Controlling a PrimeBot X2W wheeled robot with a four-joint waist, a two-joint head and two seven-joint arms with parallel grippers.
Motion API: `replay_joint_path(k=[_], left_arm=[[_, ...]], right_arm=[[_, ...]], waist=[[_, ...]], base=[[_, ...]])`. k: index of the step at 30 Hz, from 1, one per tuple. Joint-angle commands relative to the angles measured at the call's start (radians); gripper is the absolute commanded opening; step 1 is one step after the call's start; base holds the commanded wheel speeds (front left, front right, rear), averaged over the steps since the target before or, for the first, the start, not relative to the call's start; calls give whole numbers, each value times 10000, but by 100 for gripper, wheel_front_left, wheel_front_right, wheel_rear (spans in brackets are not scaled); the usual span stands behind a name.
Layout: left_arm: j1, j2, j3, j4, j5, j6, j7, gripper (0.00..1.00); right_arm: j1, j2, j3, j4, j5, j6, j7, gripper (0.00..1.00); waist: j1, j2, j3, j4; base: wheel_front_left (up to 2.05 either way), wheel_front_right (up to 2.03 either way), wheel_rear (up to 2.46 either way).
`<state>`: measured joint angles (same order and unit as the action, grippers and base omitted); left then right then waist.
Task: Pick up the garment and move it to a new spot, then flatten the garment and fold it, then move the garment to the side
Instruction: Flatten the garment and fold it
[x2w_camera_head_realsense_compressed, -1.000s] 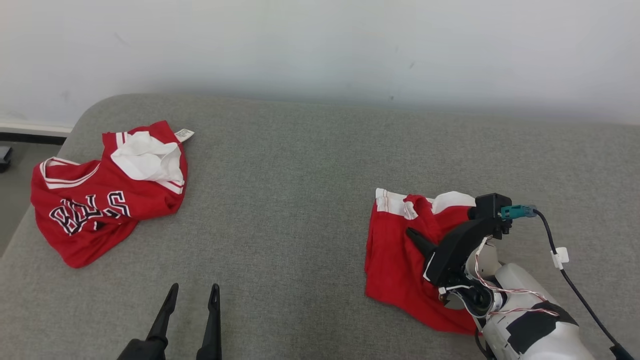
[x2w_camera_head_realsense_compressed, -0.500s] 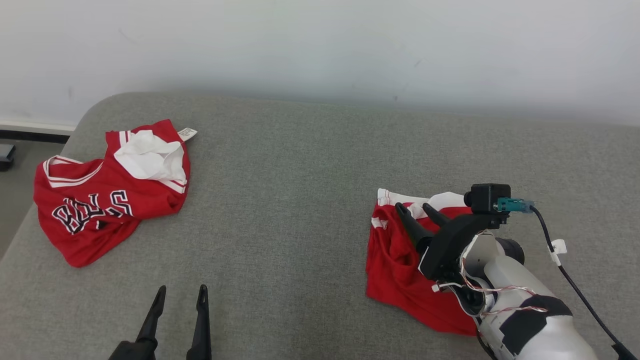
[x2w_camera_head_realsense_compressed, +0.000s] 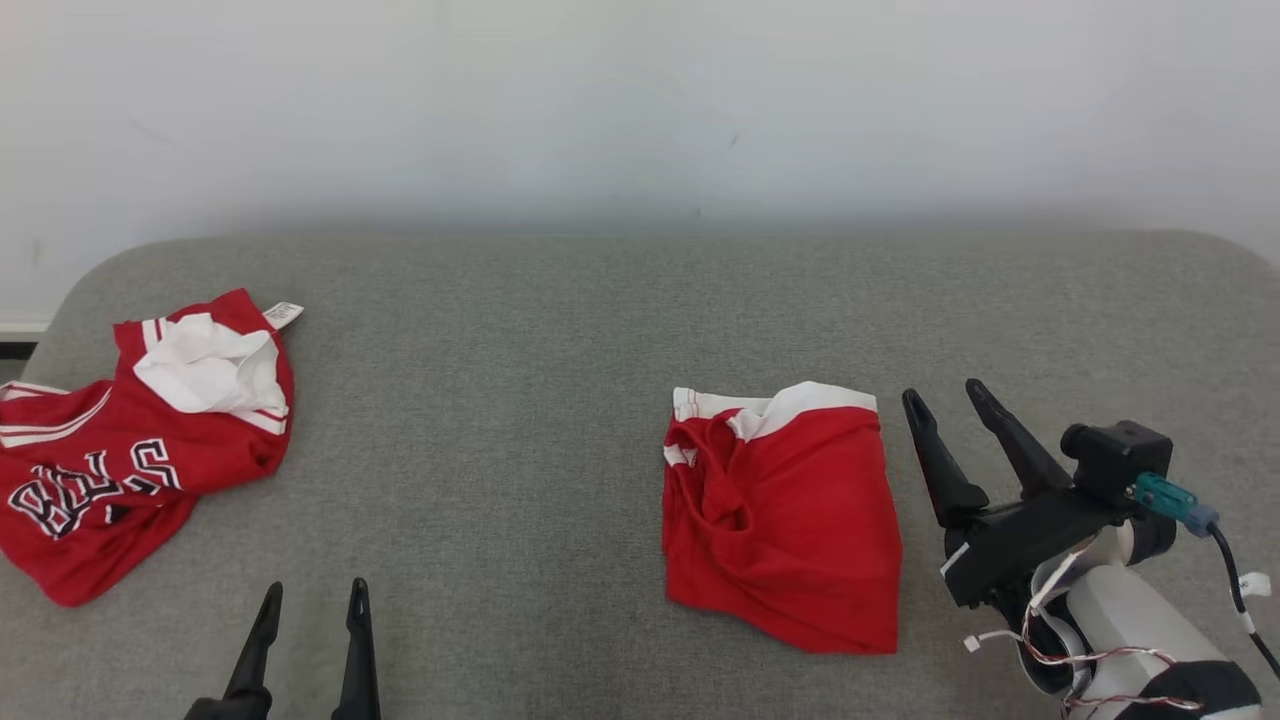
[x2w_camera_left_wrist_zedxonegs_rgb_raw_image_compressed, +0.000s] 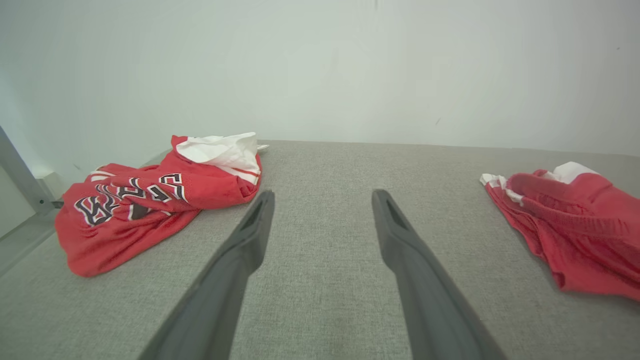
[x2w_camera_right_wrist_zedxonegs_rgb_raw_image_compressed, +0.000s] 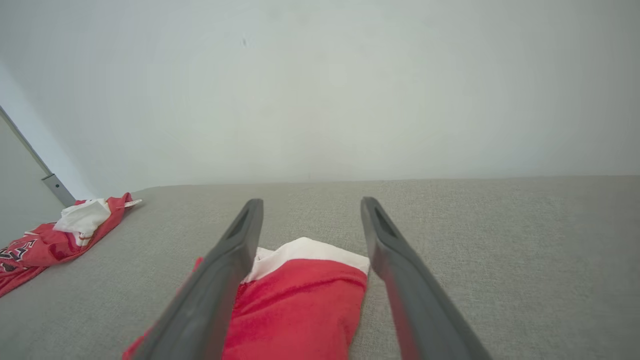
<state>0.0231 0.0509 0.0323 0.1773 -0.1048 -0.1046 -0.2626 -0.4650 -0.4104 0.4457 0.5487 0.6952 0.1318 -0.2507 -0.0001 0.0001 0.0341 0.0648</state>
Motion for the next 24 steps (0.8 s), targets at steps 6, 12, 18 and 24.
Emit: replay_joint_path(k=[6,12,18,24], left_arm=[[140,-12,146,-216,283,-45,-32,100],[173,-10,188,-250,389,-67,-32,100],[189,-10,256,-274,469,-90,-32,100],[299,-9,328,-374,576,-125,-32,100]], right_arm=[[1379,322,-1588,-1775,-1588,-24,-150,100],[3505,1505,-3465,-3651,-2932,-24,-151,100],[4539,2139,-4034,-4330,-3478,-24,-152,100],[5117,2544,-4390,-4642,-3755,-24,-153,100]], waist=[[1,-1,-83,-540],[1,-1,-149,-726],[1,-1,-212,-718],[1,-1,-264,-616]], base=[[0,0,0],[0,0,0],[0,0,0],[0,0,0]])
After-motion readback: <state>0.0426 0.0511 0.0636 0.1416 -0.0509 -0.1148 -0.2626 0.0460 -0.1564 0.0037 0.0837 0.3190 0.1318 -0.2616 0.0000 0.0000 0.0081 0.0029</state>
